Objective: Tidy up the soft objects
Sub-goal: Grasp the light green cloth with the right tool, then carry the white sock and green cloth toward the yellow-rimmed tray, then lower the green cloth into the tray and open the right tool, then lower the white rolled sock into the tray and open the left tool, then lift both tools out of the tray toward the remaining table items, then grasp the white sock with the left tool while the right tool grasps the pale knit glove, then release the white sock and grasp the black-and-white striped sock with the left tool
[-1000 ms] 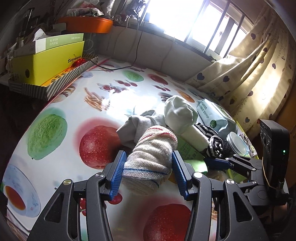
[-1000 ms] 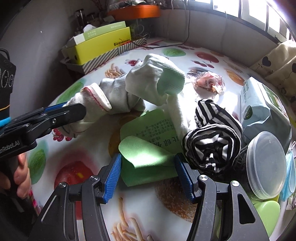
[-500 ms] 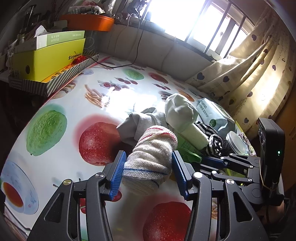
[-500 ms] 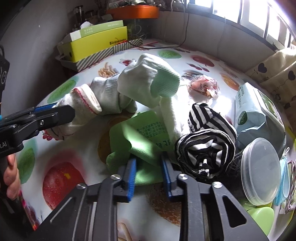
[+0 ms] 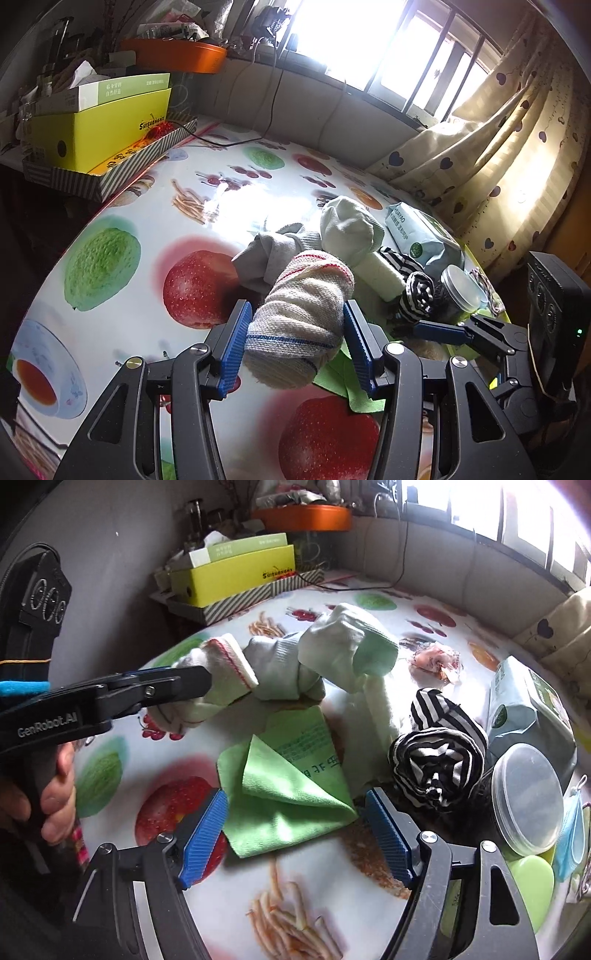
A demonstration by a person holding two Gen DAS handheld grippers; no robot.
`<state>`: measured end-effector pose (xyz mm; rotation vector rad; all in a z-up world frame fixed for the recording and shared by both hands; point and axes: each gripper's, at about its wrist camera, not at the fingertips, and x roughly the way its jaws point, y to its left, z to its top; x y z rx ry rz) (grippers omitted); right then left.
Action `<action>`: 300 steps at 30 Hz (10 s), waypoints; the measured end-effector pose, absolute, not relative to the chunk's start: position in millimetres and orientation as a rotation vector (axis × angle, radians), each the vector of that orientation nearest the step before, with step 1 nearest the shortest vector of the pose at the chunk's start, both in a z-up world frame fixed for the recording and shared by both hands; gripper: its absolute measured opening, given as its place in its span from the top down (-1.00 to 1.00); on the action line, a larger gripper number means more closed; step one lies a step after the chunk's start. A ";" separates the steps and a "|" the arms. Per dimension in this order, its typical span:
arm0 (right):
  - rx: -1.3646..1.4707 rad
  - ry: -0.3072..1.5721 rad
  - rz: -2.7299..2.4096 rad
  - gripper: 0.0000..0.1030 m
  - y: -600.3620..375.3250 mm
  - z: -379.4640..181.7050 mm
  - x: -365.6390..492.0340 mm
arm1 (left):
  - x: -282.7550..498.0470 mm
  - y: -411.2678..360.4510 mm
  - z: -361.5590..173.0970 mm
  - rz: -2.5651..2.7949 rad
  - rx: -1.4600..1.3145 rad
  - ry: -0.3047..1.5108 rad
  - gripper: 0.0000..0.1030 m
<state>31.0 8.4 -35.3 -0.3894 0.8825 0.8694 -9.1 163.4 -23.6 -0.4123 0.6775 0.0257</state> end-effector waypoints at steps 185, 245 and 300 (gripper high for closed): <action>-0.037 0.667 0.508 0.00 -218.1 43.5 34.4 | 52.6 -49.1 38.3 -0.341 -0.141 0.681 -0.01; -0.147 0.739 0.777 -0.32 -72.6 33.8 66.2 | 36.0 130.7 5.7 0.022 -0.354 0.670 -0.01; -0.103 0.683 0.778 0.54 -6.0 46.9 113.6 | 76.7 181.1 -15.6 -0.011 -0.418 0.694 -0.02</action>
